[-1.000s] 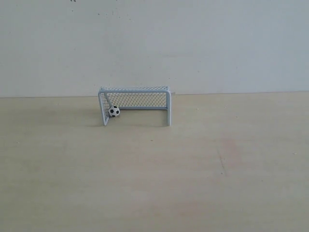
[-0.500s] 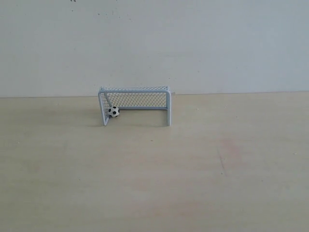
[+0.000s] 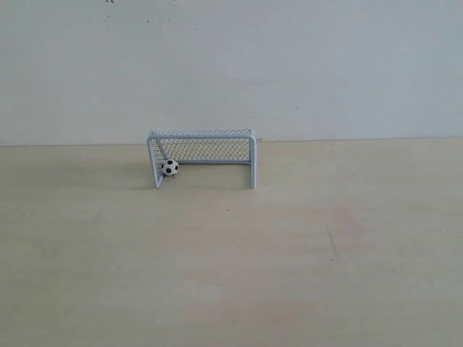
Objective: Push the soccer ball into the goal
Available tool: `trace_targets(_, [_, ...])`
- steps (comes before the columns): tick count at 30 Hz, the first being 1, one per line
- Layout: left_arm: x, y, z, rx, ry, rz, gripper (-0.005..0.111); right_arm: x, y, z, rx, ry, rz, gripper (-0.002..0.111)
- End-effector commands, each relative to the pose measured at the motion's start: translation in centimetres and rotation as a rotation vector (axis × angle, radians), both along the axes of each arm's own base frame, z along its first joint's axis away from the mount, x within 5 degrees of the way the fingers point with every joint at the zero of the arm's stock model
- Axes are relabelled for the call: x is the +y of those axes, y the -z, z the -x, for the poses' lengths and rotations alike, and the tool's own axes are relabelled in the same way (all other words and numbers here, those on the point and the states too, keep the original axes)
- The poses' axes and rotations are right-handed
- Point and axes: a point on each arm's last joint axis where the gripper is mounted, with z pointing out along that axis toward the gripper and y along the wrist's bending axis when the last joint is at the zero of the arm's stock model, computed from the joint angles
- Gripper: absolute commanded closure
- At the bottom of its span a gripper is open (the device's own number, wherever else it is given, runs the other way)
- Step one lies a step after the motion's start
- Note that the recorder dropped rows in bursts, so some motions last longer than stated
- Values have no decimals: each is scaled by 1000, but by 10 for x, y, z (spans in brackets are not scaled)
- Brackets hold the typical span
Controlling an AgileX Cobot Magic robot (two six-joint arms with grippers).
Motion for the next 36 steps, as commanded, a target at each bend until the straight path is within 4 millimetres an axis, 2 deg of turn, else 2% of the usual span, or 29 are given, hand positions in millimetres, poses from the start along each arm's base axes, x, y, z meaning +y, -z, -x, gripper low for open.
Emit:
trace_targets(1, [0, 1, 0, 0, 5, -7, 102, -4, -3, -6, -50, 38, -110, 109])
trace_targets(4, [0, 1, 0, 0, 5, -7, 102, -9, -2, -15, -117, 89, -162, 109])
trace_targets(8, [0, 1, 0, 0, 5, -7, 102, -17, 12, -35, -152, 176, -249, 109])
trace_targets(14, [0, 1, 0, 0, 5, -7, 102, -29, 51, -64, -119, 257, -441, 109])
trace_targets(16, [0, 1, 0, 0, 5, -7, 102, -34, 76, -76, -96, 309, -455, 109])
trace_targets(26, [0, 1, 0, 0, 5, -7, 102, -41, 150, -96, 65, 397, -451, 109])
trace_targets(31, [0, 1, 0, 0, 5, -7, 102, -38, 158, -97, 135, 376, -483, 109])
trace_targets(36, [0, 1, 0, 0, 5, -7, 102, -39, 164, -96, 173, 398, -361, 109])
